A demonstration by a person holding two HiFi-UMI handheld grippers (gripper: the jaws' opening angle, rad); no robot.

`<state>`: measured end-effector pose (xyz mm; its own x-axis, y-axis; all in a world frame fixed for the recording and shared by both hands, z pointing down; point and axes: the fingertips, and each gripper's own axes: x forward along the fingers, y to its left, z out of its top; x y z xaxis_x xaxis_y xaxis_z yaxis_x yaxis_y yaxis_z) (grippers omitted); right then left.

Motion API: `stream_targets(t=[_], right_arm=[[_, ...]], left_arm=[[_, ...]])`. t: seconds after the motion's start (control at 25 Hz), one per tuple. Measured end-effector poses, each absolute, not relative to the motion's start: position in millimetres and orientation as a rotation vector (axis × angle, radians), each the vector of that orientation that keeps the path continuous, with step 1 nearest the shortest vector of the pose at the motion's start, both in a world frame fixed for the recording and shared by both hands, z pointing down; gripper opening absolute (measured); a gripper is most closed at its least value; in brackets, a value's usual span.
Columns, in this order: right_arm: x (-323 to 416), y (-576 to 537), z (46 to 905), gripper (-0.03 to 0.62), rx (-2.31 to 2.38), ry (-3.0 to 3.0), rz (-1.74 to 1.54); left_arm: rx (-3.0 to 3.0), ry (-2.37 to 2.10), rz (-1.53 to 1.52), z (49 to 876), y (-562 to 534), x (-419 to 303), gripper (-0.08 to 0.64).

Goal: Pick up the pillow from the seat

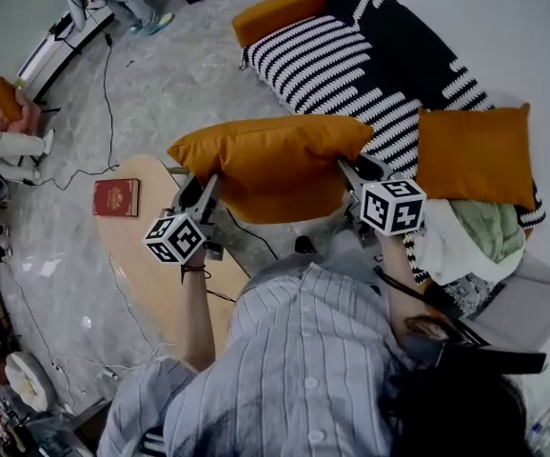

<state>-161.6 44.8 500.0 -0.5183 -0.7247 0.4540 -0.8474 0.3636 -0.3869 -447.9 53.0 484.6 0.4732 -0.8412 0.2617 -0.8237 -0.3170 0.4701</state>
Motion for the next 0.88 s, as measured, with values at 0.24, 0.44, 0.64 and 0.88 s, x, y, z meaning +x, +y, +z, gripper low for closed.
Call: stream_targets(t=[0.24, 0.44, 0.64, 0.88], right_arm=[[-167, 63, 504, 0.112, 1.385, -2.417, 0.862], [-188, 68, 505, 0.112, 1.370, -2.409, 0.865], [-193, 69, 502, 0.112, 1.372, -2.402, 0.860], [-195, 74, 503, 0.112, 1.386, -2.394, 0.862]], left_arm=[[2.163, -1.395, -0.078, 492, 77, -454, 0.202], [2.156, -1.402, -0.109, 493, 81, -475, 0.202], [2.154, -1.403, -0.124, 493, 81, -481, 0.202], [2.160, -1.397, -0.122, 492, 84, -483, 0.201]])
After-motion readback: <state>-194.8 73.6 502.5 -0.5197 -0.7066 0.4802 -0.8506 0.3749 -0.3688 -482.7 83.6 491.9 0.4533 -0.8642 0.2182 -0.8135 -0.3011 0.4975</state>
